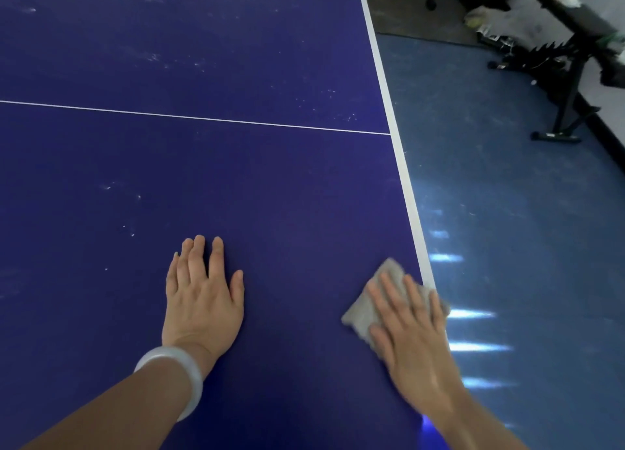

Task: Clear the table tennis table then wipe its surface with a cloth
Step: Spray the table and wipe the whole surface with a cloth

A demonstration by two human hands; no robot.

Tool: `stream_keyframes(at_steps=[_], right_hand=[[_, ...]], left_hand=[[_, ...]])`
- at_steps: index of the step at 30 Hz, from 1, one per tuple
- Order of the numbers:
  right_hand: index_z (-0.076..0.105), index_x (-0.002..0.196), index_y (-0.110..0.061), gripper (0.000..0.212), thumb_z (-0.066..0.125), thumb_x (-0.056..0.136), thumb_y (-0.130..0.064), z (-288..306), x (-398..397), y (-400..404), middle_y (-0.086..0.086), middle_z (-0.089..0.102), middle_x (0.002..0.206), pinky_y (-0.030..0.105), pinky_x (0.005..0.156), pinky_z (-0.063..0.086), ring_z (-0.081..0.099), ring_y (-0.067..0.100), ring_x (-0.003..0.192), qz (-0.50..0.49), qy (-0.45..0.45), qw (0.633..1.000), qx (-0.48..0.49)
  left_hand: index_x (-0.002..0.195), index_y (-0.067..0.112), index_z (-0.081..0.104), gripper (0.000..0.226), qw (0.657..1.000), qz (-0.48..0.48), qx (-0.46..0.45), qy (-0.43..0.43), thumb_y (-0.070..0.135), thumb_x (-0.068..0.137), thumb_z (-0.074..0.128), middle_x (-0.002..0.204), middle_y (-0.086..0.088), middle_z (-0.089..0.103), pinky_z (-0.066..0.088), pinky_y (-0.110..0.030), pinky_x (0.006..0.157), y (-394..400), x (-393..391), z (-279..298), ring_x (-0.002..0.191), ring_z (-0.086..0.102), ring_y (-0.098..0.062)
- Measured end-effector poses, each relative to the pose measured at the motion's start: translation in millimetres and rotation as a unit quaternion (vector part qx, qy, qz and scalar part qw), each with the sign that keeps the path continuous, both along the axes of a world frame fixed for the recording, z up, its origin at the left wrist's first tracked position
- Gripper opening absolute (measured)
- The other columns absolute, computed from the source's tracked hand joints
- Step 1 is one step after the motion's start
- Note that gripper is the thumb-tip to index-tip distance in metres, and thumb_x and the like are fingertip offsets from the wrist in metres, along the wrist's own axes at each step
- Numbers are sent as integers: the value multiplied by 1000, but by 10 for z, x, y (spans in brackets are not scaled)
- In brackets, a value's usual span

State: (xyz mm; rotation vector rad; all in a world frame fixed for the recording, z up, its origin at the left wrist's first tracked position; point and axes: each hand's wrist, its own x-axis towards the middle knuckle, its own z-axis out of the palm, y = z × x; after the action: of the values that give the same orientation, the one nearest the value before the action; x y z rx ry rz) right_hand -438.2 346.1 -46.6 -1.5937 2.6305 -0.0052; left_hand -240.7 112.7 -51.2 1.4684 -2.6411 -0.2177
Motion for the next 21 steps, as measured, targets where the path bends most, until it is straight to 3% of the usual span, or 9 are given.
stream_keyframes(at_steps=[3,6,8,11,13,14,17,21], right_hand=[[21,154,-29,59,10,100,-50,-23,-387,-358,-5,19,161,56,116,18,17,28,148,-122,-13,992,-12],[15,155,-26,63,5,97,-49,-69,-413,-998,-3,16,162,60,117,9,12,31,149,-170,-11,985,-34],[16,155,-24,62,8,97,-46,-64,-136,-1377,0,17,161,62,117,7,13,33,148,-123,-4,992,-40],[21,154,-22,58,18,100,-43,-45,380,-1544,1,20,161,61,116,15,15,32,148,48,-8,998,-33],[19,155,-24,57,19,101,-44,-65,351,-1465,-1,17,162,60,116,16,14,30,149,126,0,992,-18],[19,155,-25,57,18,101,-45,-77,186,-1444,-2,16,162,59,116,14,14,30,149,118,2,993,-15],[12,155,-28,58,10,100,-46,-76,-508,-1538,-5,9,162,58,118,3,7,31,149,-41,-6,999,-15],[-5,155,-29,56,11,103,-43,64,-989,-2065,-3,-7,163,59,117,-4,-8,29,149,-229,-65,971,6]], left_hand=[[151,9,26,66,1000,-1,6,-2,46,96,19,156,-17,23,10,-45,122,3,-11,24,147,14,-30],[151,10,26,63,1000,4,-1,-7,45,100,14,157,-15,23,10,-44,122,7,-18,27,148,14,-29],[151,11,27,66,1000,5,-4,-12,48,98,11,157,-15,23,10,-43,121,7,-17,29,148,15,-29],[151,12,28,68,1000,6,-5,-22,49,97,11,157,-14,24,10,-42,121,6,-12,19,148,16,-28],[150,12,31,66,1000,10,-6,-25,48,97,14,156,-14,28,14,-43,121,-5,-9,10,147,19,-28],[150,12,32,66,1000,11,-5,-25,48,98,15,156,-14,29,16,-44,120,-8,-10,3,147,21,-28],[150,12,31,65,1000,7,-2,-30,48,98,14,155,-14,29,16,-43,120,-4,-1,-20,147,21,-28],[149,11,33,65,999,5,-4,-36,47,99,14,154,-14,32,10,-41,118,-14,0,-20,146,24,-28]])
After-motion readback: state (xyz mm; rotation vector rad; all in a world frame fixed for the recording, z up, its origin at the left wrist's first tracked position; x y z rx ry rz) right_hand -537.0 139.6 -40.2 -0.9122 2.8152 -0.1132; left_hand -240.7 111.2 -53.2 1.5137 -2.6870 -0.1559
